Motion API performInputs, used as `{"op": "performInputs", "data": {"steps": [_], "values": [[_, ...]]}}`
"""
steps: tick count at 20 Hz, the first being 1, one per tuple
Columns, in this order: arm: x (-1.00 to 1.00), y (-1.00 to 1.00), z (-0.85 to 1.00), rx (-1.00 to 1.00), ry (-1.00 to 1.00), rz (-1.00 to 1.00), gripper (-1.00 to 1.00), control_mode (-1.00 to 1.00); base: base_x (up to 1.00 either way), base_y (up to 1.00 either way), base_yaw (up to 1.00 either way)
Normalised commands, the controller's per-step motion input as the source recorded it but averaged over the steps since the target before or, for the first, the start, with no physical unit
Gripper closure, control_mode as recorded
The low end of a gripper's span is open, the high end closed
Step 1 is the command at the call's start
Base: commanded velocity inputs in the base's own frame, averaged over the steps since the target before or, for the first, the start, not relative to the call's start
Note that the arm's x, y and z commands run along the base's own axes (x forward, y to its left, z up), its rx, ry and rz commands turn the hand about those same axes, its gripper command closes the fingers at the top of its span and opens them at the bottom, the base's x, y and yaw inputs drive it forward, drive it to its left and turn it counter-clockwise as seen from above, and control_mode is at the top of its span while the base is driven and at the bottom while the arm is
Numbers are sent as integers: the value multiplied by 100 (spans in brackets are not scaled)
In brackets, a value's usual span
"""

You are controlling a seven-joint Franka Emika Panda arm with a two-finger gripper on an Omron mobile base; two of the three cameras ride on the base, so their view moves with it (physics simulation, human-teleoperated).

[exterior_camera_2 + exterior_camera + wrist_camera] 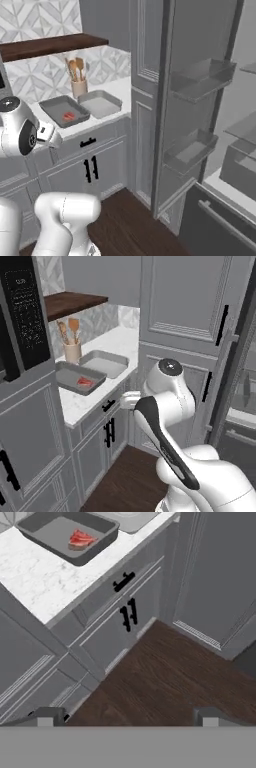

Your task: Place one cucumber and one steak in each tupperware on the nearby counter, to pack two identical lunches.

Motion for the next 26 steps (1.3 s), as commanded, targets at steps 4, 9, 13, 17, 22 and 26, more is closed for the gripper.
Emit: {"op": "performInputs", "data": {"steps": [4,9,13,17,22,26], "values": [[0,0,0,0,0,0,-100,100,-42,14,-97],[0,0,0,0,0,0,-100,100,-1,-1,-100],[0,0,0,0,0,0,-100,100,10,-62,-91],[0,0,0,0,0,0,-100,100,78,-91,-39],[0,0,0,0,0,0,-100,100,76,-64,4],[0,0,0,0,0,0,-100,100,91,-14,5]]}}
